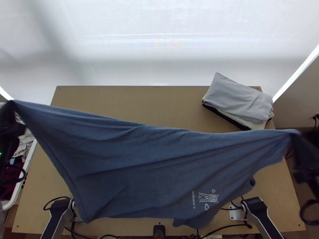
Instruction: Fold the t-shirt
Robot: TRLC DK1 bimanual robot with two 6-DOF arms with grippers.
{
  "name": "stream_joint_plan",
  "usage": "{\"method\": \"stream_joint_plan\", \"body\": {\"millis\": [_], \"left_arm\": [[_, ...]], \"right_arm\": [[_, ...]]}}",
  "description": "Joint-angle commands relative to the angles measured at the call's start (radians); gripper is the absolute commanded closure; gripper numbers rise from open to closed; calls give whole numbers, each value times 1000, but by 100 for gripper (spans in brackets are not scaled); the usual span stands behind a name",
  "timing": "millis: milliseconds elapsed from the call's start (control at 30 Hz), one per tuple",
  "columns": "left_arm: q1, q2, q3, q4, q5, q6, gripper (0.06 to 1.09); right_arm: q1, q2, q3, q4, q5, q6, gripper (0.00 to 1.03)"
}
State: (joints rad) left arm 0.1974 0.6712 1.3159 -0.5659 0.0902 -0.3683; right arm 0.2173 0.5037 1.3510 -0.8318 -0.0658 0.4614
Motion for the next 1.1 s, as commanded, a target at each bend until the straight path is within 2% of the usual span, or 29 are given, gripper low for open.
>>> {"method": "stream_joint_plan", "body": {"millis": [0,133,300,500,667,800,1000,1067], "left_arm": [[-4,-16,-116,-3,-1,39,105],[11,-18,-264,77,-7,92,105],[8,84,-382,224,-9,106,105],[5,306,-451,397,-27,118,105],[11,493,-445,508,-55,134,105],[13,637,-402,543,-56,132,105],[-16,823,-307,534,-61,141,105],[-42,863,-280,485,-61,154,105]], "right_arm": [[21,-25,-108,17,0,60,100],[47,-25,-243,74,-2,88,100],[86,29,-441,269,-5,92,100],[83,226,-601,505,-46,117,100],[54,453,-582,642,-58,131,100],[30,616,-509,681,-58,158,100],[13,753,-426,701,-57,158,100],[7,766,-423,701,-57,155,100]]}}
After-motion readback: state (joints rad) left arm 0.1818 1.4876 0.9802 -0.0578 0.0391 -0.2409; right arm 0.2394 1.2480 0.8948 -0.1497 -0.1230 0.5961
